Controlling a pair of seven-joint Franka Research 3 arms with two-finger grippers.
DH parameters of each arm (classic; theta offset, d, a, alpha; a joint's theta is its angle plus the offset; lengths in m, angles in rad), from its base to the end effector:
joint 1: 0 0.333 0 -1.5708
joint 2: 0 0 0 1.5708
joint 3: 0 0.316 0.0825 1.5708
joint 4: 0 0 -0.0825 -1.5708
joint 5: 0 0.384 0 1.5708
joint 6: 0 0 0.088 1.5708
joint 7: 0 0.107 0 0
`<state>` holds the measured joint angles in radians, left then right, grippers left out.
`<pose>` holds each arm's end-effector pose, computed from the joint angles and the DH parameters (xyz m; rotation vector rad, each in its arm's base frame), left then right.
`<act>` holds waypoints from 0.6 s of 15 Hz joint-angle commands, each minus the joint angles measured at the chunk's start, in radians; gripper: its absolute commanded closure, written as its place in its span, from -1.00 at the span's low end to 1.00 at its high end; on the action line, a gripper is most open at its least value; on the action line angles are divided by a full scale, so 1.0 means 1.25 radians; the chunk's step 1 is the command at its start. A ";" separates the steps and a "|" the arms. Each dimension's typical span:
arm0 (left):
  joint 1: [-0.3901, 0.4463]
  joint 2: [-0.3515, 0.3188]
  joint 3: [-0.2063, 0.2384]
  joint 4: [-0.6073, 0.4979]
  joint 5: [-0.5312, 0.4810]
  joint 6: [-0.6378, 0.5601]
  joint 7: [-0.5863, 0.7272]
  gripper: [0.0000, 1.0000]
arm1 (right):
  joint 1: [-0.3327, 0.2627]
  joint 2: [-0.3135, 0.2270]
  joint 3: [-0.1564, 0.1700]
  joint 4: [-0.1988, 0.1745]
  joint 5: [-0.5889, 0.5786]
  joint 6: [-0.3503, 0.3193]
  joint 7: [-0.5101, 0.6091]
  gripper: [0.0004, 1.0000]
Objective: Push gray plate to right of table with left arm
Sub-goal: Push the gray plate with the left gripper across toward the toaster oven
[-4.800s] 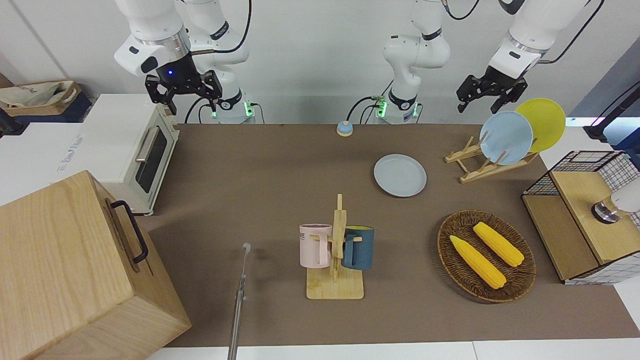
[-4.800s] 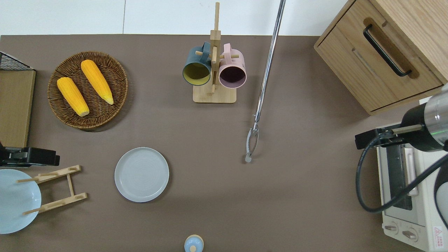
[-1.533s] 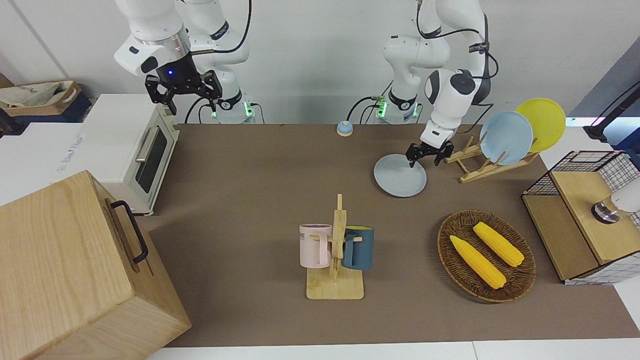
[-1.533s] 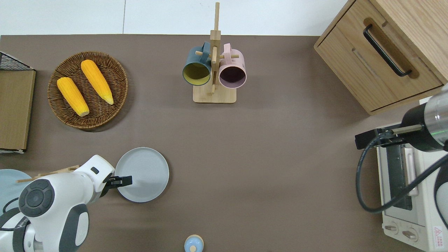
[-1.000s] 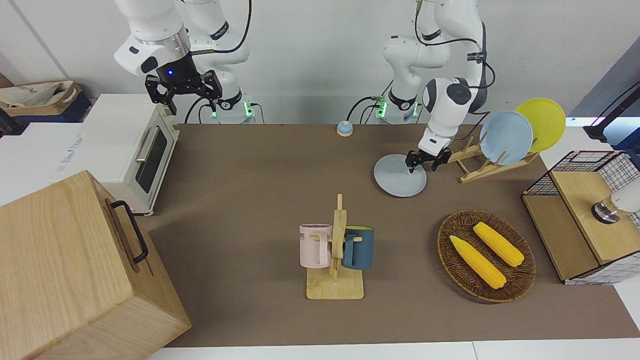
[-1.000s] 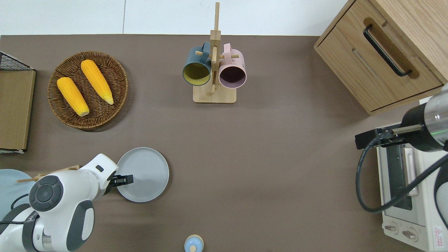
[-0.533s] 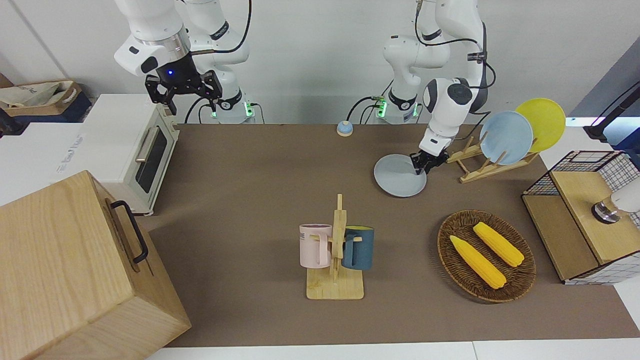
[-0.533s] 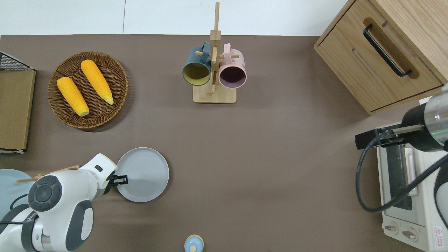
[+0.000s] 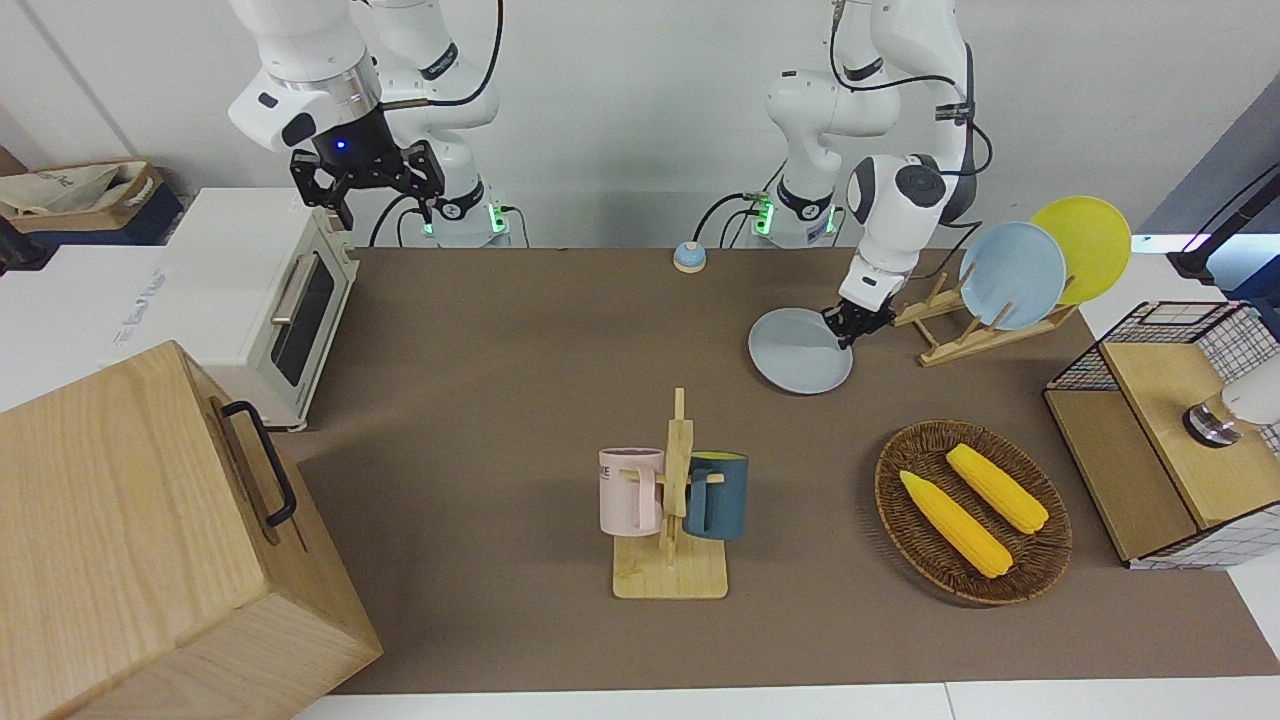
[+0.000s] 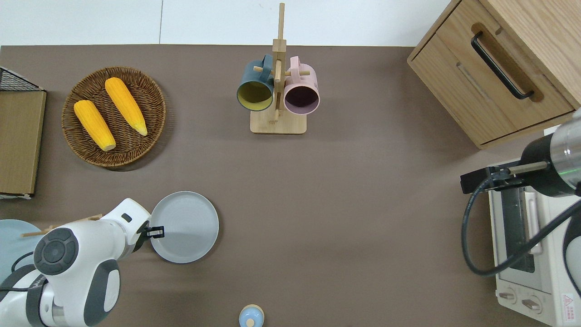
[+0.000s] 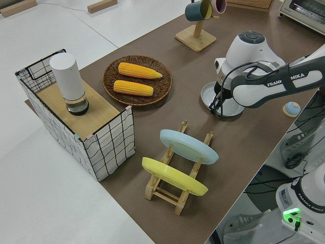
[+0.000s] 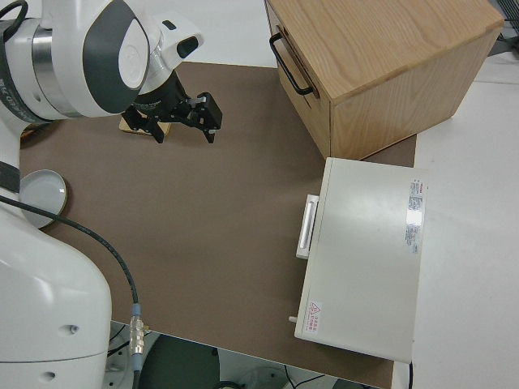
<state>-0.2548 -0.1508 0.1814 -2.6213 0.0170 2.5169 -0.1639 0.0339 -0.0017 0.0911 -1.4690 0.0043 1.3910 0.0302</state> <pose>0.4290 -0.0333 0.3045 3.1167 0.1177 0.0652 0.5307 0.0673 0.6575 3.1339 0.1496 -0.1199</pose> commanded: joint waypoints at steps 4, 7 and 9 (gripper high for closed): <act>-0.169 0.082 -0.015 0.050 0.010 0.011 -0.239 1.00 | -0.009 -0.006 0.004 0.000 0.006 -0.010 -0.001 -0.97; -0.250 0.124 -0.016 0.093 0.010 0.010 -0.346 1.00 | -0.009 -0.006 0.004 0.001 0.006 -0.010 -0.002 -0.97; -0.286 0.144 -0.028 0.122 0.008 0.006 -0.399 1.00 | -0.009 -0.006 0.004 0.001 0.006 -0.010 -0.002 -0.97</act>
<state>-0.5376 -0.0695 0.1546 -2.5364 0.0171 2.5166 -0.5484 0.0339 -0.0017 0.0911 -1.4690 0.0043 1.3910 0.0302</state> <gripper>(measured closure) 0.956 0.013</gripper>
